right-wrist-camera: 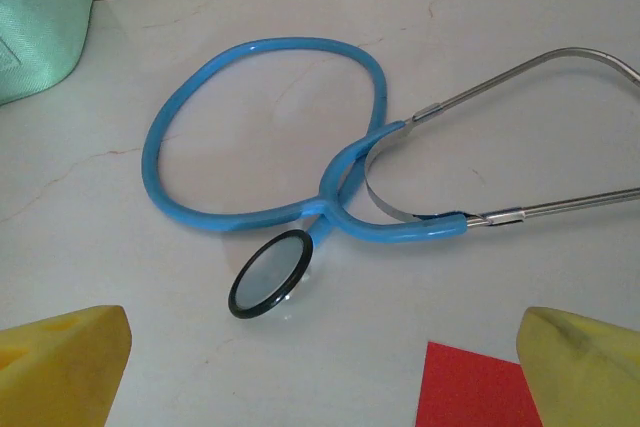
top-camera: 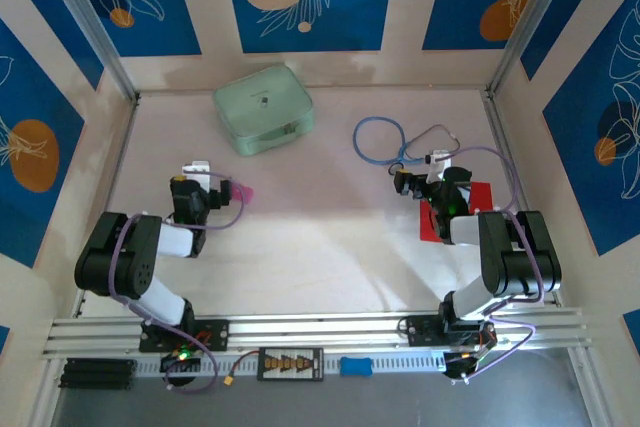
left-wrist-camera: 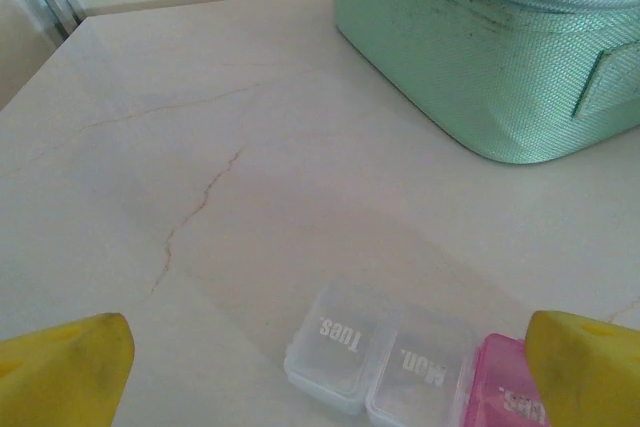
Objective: Fold a paper plane with a square sheet of paper (pick it up from the middle)
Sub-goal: Move the square sheet of paper to the bottom-center of the table.
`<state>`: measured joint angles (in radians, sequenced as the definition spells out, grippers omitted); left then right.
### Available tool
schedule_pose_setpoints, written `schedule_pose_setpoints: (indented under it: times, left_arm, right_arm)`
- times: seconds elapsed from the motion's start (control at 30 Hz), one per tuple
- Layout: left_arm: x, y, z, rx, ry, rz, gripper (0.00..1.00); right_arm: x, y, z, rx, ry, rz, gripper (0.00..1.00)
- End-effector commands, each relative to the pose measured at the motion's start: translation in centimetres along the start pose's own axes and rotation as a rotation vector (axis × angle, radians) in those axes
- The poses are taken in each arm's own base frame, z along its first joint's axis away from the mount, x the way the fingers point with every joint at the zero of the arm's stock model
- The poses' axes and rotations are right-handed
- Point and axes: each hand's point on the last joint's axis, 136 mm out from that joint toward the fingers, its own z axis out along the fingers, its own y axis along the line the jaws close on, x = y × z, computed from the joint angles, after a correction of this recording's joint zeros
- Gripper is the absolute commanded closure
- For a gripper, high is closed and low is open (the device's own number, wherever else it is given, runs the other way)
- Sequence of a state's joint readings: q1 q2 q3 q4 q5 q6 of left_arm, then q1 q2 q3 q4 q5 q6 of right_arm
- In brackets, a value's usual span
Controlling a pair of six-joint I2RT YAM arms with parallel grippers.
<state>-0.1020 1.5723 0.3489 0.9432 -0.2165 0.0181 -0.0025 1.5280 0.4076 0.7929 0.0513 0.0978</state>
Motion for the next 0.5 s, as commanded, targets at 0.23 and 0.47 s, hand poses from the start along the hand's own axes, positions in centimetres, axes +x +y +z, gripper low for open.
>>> schedule_pose_setpoints:
  times: [0.23, 0.47]
  left_arm:
    - [-1.48, 0.12, 0.11, 0.006, -0.048, -0.002, 0.00]
    - [-1.47, 0.09, 0.11, 0.007, -0.047, -0.001, 0.00]
  right_arm:
    - [-0.94, 0.07, 0.08, -0.015, -0.020, -0.004, 0.01]
    - [-0.97, 0.03, 0.07, -0.016, -0.020, -0.002, 0.01]
